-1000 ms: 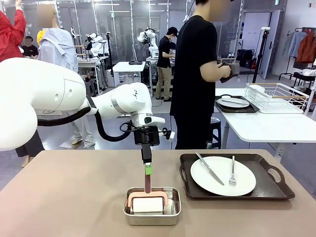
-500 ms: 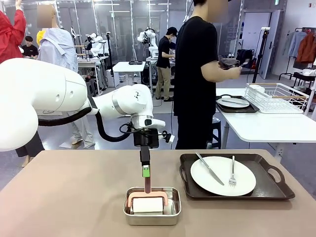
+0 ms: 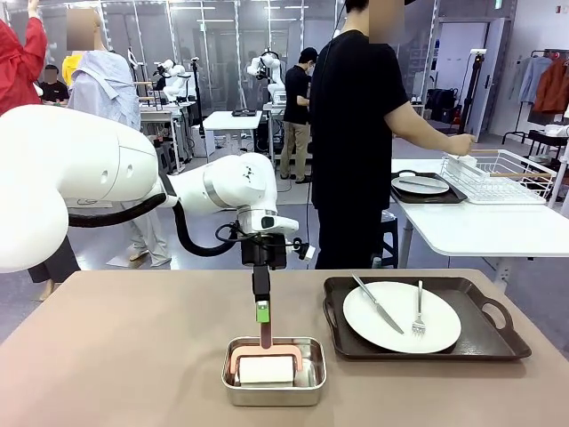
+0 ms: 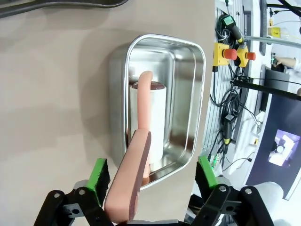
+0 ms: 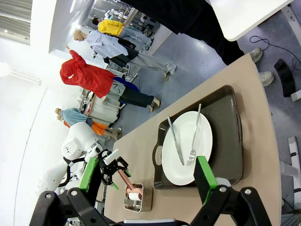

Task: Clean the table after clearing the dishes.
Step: When the left (or right) Handle tray is removed, use the left hand (or right hand) to clean the left (or right) side of the table with the Lint Roller.

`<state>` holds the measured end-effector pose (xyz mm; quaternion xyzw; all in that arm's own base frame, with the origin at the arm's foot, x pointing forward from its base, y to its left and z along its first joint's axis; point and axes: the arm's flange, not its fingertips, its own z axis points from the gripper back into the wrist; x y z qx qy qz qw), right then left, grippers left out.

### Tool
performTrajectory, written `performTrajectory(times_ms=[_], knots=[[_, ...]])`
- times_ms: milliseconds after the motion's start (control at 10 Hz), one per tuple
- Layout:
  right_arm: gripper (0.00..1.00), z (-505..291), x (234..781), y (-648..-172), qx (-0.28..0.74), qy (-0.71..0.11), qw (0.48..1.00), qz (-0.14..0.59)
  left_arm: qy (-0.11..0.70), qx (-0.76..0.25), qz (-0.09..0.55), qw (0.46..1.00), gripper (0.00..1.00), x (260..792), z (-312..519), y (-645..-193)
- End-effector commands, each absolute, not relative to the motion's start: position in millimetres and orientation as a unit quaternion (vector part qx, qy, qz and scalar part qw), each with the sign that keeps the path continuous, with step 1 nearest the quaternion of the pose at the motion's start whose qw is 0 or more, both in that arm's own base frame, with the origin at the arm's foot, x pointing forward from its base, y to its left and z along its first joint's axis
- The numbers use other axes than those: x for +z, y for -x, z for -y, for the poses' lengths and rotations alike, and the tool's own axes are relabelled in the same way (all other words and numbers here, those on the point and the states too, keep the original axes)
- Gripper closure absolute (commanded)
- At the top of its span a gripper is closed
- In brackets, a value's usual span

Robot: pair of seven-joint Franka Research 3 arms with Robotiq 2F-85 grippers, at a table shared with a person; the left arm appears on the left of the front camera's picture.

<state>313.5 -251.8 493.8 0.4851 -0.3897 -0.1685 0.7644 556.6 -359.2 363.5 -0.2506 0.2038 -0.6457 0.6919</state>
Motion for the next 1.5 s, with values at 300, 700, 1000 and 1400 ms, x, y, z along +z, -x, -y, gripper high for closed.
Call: performTrajectory(times_ms=[300, 700, 1000, 1400], knots=[[0.0, 251.5, 496.1, -311.6, -0.163, -0.488, 0.761, 0.395, 0.251, -0.652, -0.208, 0.684, 0.52, 365.0, 352.7, -545.3], [0.0, 251.5, 496.1, -311.6, -0.163, -0.488, 0.761, 0.395, 0.255, -0.651, -0.208, 0.684, 0.9, 364.7, 352.4, -546.4], [0.0, 251.5, 496.1, -311.6, -0.163, -0.488, 0.761, 0.395, 0.253, -0.649, -0.208, 0.687, 1.0, 365.9, 352.7, -546.5], [0.0, 251.5, 496.1, -311.6, -0.163, -0.488, 0.761, 0.395, 0.251, -0.633, -0.186, 0.708, 1.0, 382.8, 350.5, -546.3]])
